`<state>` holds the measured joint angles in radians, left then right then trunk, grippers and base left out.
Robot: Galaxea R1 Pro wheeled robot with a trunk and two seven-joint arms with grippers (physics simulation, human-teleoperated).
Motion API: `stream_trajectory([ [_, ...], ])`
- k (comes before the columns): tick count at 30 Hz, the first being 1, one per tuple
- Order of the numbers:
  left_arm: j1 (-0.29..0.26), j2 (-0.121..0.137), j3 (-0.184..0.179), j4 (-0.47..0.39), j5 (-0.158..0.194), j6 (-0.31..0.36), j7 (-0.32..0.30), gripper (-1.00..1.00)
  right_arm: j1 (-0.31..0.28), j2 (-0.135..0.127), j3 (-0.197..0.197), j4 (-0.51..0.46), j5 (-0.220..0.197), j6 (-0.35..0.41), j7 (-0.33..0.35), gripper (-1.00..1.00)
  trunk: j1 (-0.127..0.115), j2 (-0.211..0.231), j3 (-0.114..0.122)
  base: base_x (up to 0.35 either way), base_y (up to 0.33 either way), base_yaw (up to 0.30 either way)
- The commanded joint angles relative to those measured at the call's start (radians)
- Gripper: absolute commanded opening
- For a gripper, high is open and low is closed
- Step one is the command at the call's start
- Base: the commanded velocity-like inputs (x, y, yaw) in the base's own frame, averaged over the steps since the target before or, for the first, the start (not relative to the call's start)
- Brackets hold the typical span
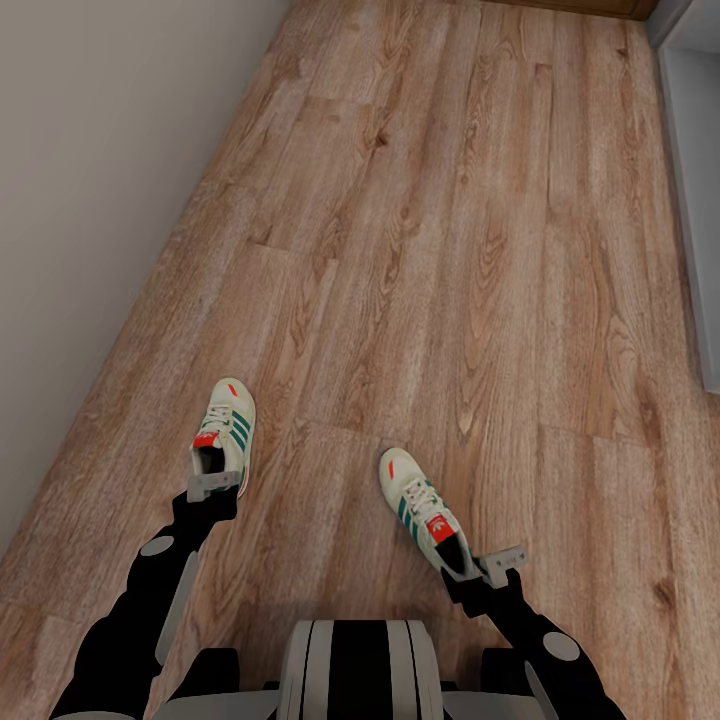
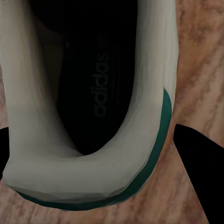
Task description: Pick up the two gym shoes and the two sandals from the corridor floor and place them onto the hallstand (shoe rack) in the corridor, making sure they are on the rack and not on the floor. Arrange them so the two gym shoes are next to each other and the two sandals are next to each other.
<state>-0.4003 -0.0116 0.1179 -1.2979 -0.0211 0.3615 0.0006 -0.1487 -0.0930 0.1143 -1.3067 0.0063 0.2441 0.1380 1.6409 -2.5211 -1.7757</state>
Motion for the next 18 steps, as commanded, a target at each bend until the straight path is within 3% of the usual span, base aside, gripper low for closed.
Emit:
stream_trajectory([
  [1,0.000,-0.001,0.003,0.055,-0.013,0.005,0.000,-1.00,0.000,-0.001,0.001,-0.001,-0.002,0.006,0.002,-1.00,0.000,0.000,-0.001,0.000,0.000,0.000],
  [18,0.000,-0.001,0.003,0.055,-0.013,0.005,0.001,-1.00,0.000,-0.001,0.001,-0.001,0.000,0.006,0.002,-1.00,0.000,0.000,-0.001,0.000,0.000,0.000],
])
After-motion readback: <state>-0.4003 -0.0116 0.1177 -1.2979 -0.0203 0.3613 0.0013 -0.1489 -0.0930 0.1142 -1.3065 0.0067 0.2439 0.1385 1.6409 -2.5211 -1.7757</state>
